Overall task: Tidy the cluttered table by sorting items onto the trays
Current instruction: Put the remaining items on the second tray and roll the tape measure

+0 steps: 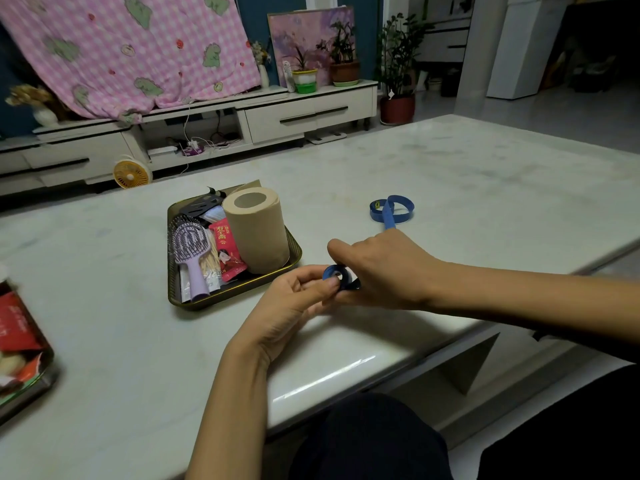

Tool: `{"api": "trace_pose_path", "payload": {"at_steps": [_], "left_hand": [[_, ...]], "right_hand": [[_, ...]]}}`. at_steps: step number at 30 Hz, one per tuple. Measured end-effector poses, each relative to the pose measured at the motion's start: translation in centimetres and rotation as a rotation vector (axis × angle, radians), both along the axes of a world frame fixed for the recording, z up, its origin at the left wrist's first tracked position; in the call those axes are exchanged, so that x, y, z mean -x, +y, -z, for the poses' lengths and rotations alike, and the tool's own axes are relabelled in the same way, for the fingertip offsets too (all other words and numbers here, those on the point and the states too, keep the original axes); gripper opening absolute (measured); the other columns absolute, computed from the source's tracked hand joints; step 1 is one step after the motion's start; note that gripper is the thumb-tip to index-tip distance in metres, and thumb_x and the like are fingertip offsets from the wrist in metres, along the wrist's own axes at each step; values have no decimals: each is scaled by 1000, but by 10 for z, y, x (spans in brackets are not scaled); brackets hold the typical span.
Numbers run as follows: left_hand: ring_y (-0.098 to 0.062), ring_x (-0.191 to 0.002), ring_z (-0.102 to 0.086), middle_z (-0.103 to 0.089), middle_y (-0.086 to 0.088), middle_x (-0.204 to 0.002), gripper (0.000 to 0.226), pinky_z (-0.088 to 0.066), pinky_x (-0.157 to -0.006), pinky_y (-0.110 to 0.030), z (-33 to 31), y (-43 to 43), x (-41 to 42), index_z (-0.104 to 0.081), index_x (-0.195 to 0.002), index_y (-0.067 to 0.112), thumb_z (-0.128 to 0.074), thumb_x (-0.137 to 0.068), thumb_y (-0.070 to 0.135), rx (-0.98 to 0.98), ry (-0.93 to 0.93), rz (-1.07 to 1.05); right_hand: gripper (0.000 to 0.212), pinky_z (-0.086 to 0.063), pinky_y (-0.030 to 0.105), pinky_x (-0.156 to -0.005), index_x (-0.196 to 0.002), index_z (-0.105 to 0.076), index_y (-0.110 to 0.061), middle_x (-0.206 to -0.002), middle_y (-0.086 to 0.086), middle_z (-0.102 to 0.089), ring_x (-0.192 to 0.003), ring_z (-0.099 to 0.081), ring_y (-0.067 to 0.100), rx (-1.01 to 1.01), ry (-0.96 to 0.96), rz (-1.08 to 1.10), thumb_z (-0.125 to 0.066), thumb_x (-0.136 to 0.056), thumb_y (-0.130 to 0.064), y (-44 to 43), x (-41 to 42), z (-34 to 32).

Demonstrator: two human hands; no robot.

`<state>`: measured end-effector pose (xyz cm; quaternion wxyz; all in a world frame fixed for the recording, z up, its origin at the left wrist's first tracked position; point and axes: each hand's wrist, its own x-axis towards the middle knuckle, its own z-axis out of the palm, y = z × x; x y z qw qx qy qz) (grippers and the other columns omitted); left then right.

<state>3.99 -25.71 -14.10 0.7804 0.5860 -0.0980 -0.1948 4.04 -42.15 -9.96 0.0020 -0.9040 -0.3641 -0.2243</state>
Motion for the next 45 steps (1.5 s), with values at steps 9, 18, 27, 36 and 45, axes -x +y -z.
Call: {"api": "trace_pose_path", "payload": {"at_steps": [9, 18, 27, 36, 45], "left_hand": [[-20, -75, -64, -64, -14, -89, 36, -54, -64, -26, -4, 2, -3, -58, -103, 1, -62, -68, 7, -17, -3, 40], [-14, -70, -62, -67, -10, -84, 31, -51, -63, -20, -4, 1, -3, -65, -98, 6, -62, -70, 16, -57, -5, 56], [-15, -83, -65, -67, -16, -93, 38, -54, -82, -25, 1, 1, -2, -64, -97, -4, -67, -75, 27, -12, -3, 63], [-14, -71, -61, -60, -21, -90, 27, -56, -70, -23, -2, 0, -2, -63, -88, -2, -69, -66, 12, 15, 70, -37], [-26, -84, -59, -64, -18, -87, 38, -50, -83, -34, -3, 1, 1, -61, -91, -1, -59, -60, 21, -37, 26, -10]], "right_hand": [[47, -34, 7, -56, -129, -47, -25, -54, -27, -50, -55, -51, -6, -124, 699, -58, -63, -86, -33, -5, -4, -10], [33, -35, 10, -45, -98, -50, -18, -60, -12, -52, -48, -50, -5, -187, 632, -5, -71, -80, -36, -6, 0, -20], [37, -24, 29, -54, -87, -36, -14, -60, 0, -42, -58, -40, 27, -162, 138, 106, -61, -83, -42, 1, 6, -6], [50, -28, 17, -52, -120, -41, -23, -63, -14, -42, -62, -47, 5, -93, 442, 55, -58, -83, -51, -2, -1, -12], [27, -47, 20, -45, -109, -55, -23, -65, 1, -66, -45, -59, 19, -371, 932, -93, -67, -85, -21, -3, 0, -23]]}}
